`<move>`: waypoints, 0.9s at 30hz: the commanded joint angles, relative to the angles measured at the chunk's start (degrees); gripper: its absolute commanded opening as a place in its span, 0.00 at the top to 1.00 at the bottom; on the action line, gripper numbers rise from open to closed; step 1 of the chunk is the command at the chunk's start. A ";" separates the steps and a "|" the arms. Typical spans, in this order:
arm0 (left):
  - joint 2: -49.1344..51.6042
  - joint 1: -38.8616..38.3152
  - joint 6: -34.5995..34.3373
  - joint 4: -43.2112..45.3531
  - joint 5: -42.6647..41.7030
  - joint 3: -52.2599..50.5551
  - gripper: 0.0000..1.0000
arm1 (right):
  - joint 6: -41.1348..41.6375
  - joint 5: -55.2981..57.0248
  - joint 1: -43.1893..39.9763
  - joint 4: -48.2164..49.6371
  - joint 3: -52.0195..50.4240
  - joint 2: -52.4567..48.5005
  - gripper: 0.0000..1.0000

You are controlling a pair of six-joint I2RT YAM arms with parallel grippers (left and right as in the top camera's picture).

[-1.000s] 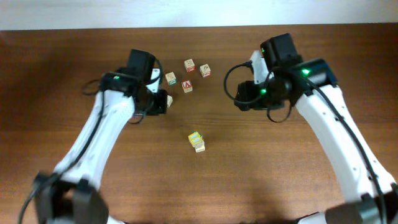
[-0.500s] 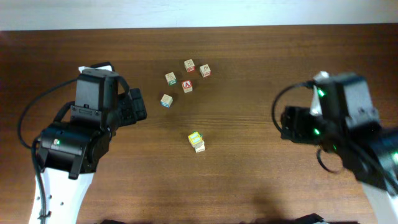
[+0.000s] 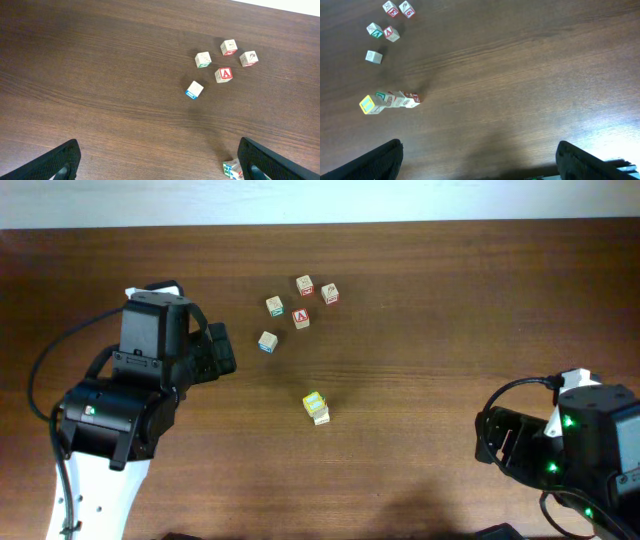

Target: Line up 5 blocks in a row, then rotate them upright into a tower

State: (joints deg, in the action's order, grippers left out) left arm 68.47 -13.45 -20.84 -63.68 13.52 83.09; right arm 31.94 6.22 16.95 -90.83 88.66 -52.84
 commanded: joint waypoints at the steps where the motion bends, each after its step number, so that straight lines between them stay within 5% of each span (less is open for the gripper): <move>1: -0.44 0.22 -0.57 -0.11 -0.42 0.52 0.01 | 1.44 6.91 -0.20 0.37 -0.50 -0.11 0.02; 6: -0.44 0.22 -0.57 -0.13 -0.42 0.52 0.01 | -0.52 13.44 -0.26 5.03 -0.55 0.66 0.02; 11: -0.44 0.22 -0.57 -0.22 -0.42 0.52 0.01 | -18.84 5.22 -5.66 19.89 -7.10 7.15 0.02; 17: -0.44 0.22 -0.57 -0.31 -0.42 0.52 0.01 | -24.65 -3.41 -13.60 40.61 -30.97 23.02 0.02; 18: -0.44 0.22 -0.57 -0.31 -0.42 0.52 0.01 | -24.70 -5.70 -14.88 48.52 -41.59 29.86 0.02; 27: -0.44 0.22 -0.57 -0.31 -0.42 0.52 0.01 | -24.65 -10.99 -15.21 68.76 -70.62 46.69 0.02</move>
State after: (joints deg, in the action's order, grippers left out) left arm 68.36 -13.45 -20.84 -64.05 13.50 83.15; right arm 7.70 -1.89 2.17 -24.69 23.88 -9.78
